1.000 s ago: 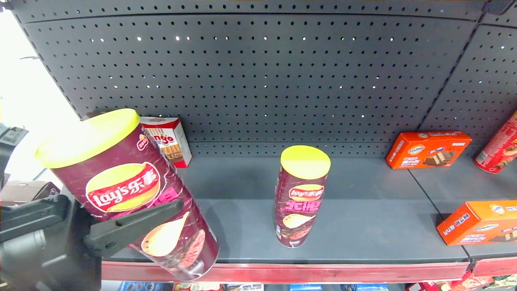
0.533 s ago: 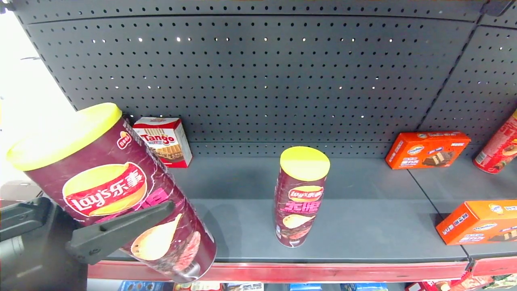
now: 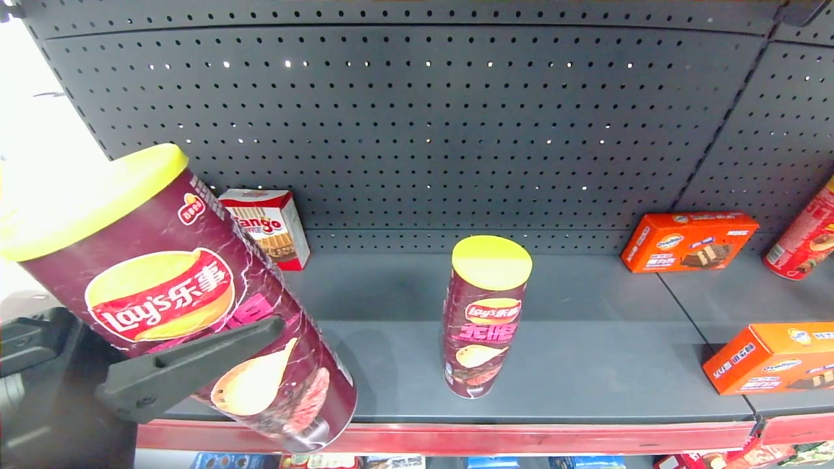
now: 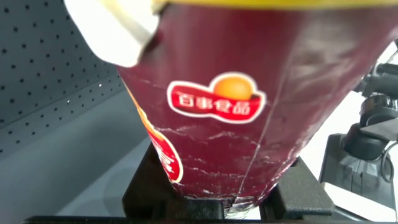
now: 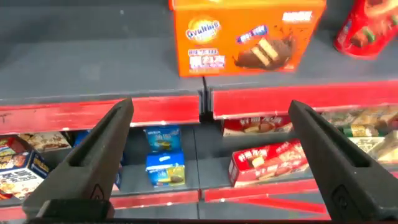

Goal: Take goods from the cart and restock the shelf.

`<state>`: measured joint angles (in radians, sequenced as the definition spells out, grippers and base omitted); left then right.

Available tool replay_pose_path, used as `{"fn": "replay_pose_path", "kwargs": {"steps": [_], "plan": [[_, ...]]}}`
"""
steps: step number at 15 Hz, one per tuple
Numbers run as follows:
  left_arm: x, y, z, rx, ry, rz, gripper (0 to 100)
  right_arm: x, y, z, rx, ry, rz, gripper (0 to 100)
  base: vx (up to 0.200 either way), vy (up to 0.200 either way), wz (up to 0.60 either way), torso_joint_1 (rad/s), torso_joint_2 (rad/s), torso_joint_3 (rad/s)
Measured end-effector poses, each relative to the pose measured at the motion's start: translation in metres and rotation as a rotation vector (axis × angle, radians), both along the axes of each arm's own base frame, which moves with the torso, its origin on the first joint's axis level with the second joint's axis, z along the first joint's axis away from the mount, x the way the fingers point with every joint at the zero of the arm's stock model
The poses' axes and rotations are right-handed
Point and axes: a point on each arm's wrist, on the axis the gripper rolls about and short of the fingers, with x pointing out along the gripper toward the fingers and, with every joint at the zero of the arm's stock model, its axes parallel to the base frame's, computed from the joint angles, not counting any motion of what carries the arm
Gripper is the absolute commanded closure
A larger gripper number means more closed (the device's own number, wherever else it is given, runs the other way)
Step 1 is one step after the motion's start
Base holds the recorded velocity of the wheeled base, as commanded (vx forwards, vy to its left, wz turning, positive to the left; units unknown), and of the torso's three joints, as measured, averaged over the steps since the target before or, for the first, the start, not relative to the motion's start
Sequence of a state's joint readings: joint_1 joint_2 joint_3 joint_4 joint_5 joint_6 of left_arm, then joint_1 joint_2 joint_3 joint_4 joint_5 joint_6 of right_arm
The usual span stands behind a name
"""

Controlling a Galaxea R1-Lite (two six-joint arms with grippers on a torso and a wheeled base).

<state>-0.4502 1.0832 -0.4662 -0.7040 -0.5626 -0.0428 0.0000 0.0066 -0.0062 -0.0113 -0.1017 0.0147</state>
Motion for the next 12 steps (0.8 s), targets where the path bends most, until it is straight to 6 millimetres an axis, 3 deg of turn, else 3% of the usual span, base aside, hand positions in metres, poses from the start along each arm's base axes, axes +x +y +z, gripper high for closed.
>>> {"fn": "replay_pose_path", "kwargs": {"steps": [6,12], "plan": [[0.004,-0.008,0.007,-0.005,-0.006,-0.039,100,0.0,0.0,-0.002,-0.005,0.013,0.011,0,0.0,0.0,0.0,0.0,0.0,0.0],[0.029,-0.023,0.006,0.015,0.042,-0.045,100,0.0,0.0,-0.003,-0.005,0.014,0.011,0,0.0,0.0,0.0,0.0,0.0,0.0]]}}
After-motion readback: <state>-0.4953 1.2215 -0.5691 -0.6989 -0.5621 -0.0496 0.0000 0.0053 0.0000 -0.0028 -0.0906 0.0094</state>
